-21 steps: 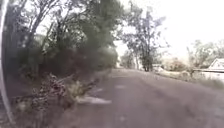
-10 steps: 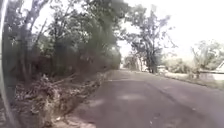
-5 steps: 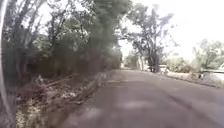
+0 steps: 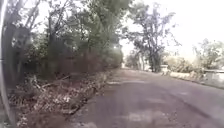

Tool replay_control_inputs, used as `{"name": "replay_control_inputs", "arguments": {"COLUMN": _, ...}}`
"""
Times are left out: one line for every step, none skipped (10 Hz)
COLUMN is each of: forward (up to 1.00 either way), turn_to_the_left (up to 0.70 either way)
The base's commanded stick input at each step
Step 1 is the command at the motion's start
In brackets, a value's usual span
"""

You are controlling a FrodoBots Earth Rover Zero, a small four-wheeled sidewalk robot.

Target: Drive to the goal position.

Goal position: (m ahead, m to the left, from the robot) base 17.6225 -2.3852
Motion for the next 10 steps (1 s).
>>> {"name": "replay_control_inputs", "arguments": {"forward": 0.70, "turn_to_the_left": 0.00}}
{"name": "replay_control_inputs", "arguments": {"forward": 0.70, "turn_to_the_left": 0.00}}
{"name": "replay_control_inputs", "arguments": {"forward": 0.70, "turn_to_the_left": 0.00}}
{"name": "replay_control_inputs", "arguments": {"forward": 0.70, "turn_to_the_left": -0.07}}
{"name": "replay_control_inputs", "arguments": {"forward": 0.70, "turn_to_the_left": -0.28}}
{"name": "replay_control_inputs", "arguments": {"forward": 0.70, "turn_to_the_left": -0.34}}
{"name": "replay_control_inputs", "arguments": {"forward": 0.70, "turn_to_the_left": -0.29}}
{"name": "replay_control_inputs", "arguments": {"forward": 0.70, "turn_to_the_left": -0.11}}
{"name": "replay_control_inputs", "arguments": {"forward": 0.70, "turn_to_the_left": 0.00}}
{"name": "replay_control_inputs", "arguments": {"forward": 0.70, "turn_to_the_left": 0.00}}
